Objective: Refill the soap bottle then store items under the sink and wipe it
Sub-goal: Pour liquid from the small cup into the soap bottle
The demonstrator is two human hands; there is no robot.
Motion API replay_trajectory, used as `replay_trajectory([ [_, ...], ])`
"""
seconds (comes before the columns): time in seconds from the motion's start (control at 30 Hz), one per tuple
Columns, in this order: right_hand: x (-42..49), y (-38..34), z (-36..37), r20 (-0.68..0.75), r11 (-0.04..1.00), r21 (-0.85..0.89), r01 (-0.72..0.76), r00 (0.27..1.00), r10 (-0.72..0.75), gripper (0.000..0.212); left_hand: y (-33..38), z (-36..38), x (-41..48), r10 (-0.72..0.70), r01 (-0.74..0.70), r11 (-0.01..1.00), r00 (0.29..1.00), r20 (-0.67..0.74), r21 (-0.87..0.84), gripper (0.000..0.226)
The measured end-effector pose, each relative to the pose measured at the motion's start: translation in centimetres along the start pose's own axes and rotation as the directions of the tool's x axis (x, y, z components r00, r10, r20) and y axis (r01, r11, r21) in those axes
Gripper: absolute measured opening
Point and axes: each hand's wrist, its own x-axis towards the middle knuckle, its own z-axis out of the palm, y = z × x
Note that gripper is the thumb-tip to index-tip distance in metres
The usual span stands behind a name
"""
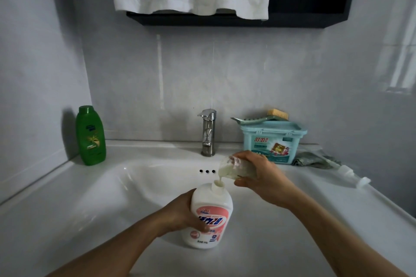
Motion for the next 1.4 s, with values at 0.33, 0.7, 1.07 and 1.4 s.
replay_trajectory([
  [0.33, 0.01, 0.11, 0.09, 0.002, 1.000, -0.013, -0.005, 1.000, 0.005, 0.053, -0.02, -0.01, 0.11, -0.005, 0.005, 1.000, 1.000, 0.001, 0.009, 0.070],
  [0.7, -0.02, -0.02, -0.02, 0.008, 1.000, -0.013, -0.004, 1.000, 0.004, 0.052, -0.04, -0.01, 0.08, -0.006, 0.006, 1.000, 1.000, 0.003, 0.004, 0.070],
  [1.07, 0.02, 0.02, 0.01, 0.010, 1.000, -0.012, -0.003, 1.000, 0.003, 0.052, -0.05, -0.02, 0.16, -0.009, 0.009, 1.000, 1.000, -0.004, 0.017, 0.071],
  [1.4, -0.01, -0.06, -0.05, 0.006, 1.000, -0.007, -0.001, 1.000, 0.001, 0.052, -0.03, -0.04, 0.13, -0.011, 0.012, 1.000, 1.000, -0.008, 0.014, 0.070],
])
